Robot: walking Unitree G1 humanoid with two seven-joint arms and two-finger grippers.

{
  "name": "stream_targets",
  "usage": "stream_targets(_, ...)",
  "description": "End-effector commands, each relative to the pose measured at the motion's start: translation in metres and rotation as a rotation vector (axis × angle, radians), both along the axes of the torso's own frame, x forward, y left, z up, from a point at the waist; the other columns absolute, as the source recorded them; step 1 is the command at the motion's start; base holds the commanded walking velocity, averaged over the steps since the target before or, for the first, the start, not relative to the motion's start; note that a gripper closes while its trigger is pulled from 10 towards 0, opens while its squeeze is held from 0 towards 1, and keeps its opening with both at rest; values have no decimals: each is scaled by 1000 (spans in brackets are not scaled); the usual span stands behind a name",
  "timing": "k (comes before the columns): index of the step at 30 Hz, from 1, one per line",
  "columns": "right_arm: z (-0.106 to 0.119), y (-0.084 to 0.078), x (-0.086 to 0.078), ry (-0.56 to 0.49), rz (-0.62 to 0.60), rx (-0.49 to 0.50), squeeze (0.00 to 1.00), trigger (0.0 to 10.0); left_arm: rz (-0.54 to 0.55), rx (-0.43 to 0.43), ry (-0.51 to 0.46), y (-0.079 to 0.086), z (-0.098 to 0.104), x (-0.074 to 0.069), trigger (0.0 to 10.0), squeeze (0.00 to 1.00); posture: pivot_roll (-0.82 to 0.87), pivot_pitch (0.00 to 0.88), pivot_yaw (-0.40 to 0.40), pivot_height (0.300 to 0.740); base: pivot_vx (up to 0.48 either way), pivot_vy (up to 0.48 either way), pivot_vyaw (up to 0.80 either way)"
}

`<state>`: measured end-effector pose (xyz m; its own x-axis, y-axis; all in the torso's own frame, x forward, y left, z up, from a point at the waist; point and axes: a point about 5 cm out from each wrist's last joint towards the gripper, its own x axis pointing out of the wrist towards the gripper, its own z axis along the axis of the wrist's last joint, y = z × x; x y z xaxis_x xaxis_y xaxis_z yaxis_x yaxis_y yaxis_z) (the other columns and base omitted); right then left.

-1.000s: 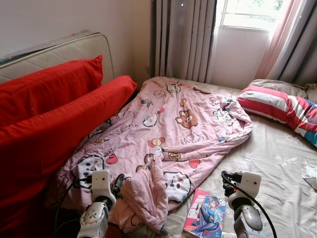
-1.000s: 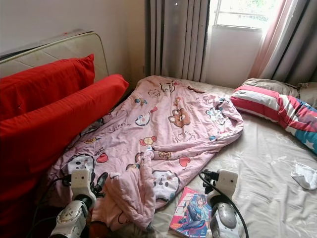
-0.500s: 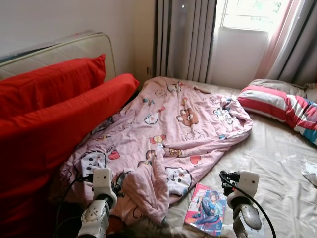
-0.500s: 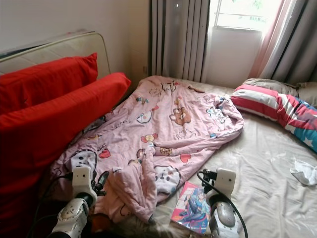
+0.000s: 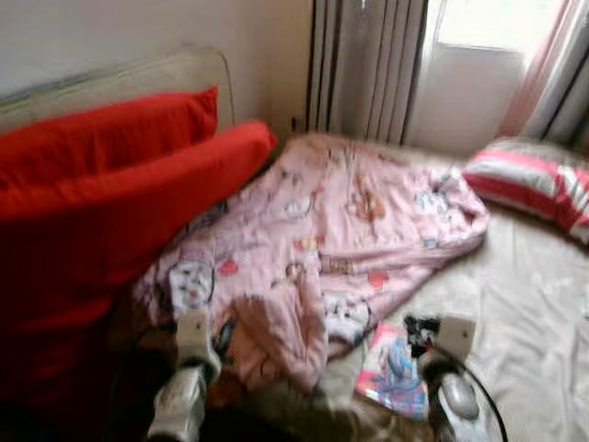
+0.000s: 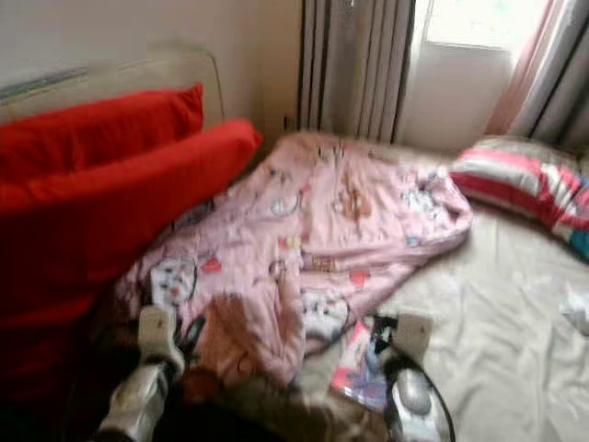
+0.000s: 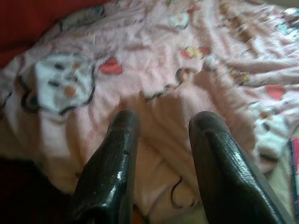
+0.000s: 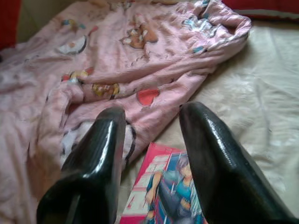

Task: Clean up the room

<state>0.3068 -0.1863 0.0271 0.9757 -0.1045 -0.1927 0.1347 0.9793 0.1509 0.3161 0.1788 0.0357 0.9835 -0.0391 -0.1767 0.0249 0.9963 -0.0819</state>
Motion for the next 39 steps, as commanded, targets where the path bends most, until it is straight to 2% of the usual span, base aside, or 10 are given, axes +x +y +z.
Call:
stream_targets(1,0,-5,-1,3,-22,-5,0,10000,-11,-11,-6,-4,2,2,10000,0,-65,3,1,653,0,0,0)
stream_targets(29,-3,-4,0,48,-41,5,0,10000,-44,-27,-12,-8,5,5,10000,0,-61,14,5,640,0,0,0)
stream_targets(37,-6,-2,-1,66,-19,6,0,10000,-42,-25,13,-7,1,3,10000,0,-62,16,5,585,0,0,0)
stream_targets(39,-7,-4,-2,75,-27,12,0,10000,-42,-26,17,-7,1,3,10000,0,-62,16,5,585,0,0,0)
